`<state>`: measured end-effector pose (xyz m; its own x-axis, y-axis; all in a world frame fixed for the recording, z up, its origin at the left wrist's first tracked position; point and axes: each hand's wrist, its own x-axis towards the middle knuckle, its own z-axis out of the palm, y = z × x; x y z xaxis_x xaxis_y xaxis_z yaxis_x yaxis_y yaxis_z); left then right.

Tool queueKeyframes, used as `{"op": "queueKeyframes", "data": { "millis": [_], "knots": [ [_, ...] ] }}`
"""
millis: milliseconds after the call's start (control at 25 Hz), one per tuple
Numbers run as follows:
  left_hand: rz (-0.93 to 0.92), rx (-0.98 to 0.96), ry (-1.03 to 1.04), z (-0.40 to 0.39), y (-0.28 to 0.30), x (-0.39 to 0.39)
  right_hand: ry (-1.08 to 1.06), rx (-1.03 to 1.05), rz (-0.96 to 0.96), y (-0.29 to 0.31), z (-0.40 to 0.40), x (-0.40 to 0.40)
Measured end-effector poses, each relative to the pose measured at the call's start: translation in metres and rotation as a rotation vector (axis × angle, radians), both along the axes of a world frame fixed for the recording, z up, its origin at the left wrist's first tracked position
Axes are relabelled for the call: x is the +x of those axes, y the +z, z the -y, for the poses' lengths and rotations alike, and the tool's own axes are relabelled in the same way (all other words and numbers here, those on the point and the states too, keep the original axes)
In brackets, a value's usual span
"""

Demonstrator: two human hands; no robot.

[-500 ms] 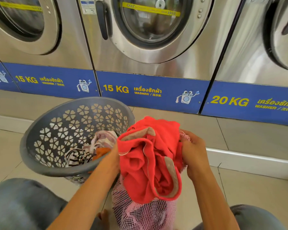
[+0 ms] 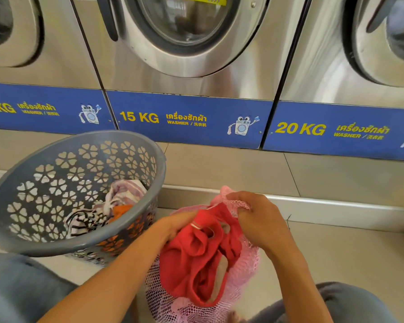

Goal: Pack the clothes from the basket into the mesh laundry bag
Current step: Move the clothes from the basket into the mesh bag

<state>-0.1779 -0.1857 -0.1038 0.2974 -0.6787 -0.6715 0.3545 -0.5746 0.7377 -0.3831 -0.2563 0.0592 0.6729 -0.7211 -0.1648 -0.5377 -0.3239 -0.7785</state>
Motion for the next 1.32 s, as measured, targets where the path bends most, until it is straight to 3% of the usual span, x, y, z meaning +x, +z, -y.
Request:
{"op": "queueKeyframes", "data": {
  "millis": [120, 320, 480, 720, 800, 880, 1120, 1320],
  "knots": [
    [0.007, -0.042, 0.179, 0.011, 0.028, -0.026, 0.038, 0.061, 0.011, 0.001, 0.003, -0.002],
    [-0.061, -0.104, 0.385, 0.019, 0.019, -0.027, 0.091, 0.084, -0.013, 0.005, 0.002, 0.003],
    [-0.113, -0.126, 0.43, 0.018, 0.036, -0.021, 0.135, 0.102, -0.131, 0.011, 0.008, -0.007],
    [-0.073, -0.244, 0.486, 0.028, 0.064, -0.005, 0.076, 0.065, -0.001, 0.005, 0.009, 0.001],
    [0.123, -0.25, 0.449, 0.023, 0.055, -0.025, -0.002, 0.079, 0.132, 0.004, 0.01, 0.005],
    [0.223, -0.241, 0.283, 0.008, 0.043, -0.05, -0.081, 0.081, 0.227, 0.005, 0.013, 0.007],
    [0.348, -0.16, -0.245, -0.025, 0.019, -0.076, -0.143, 0.0, 0.179, -0.002, 0.017, 0.006],
    [0.356, -0.15, -0.273, -0.034, 0.033, -0.066, -0.316, 0.041, 0.33, 0.002, 0.024, 0.005]
  ]
}}
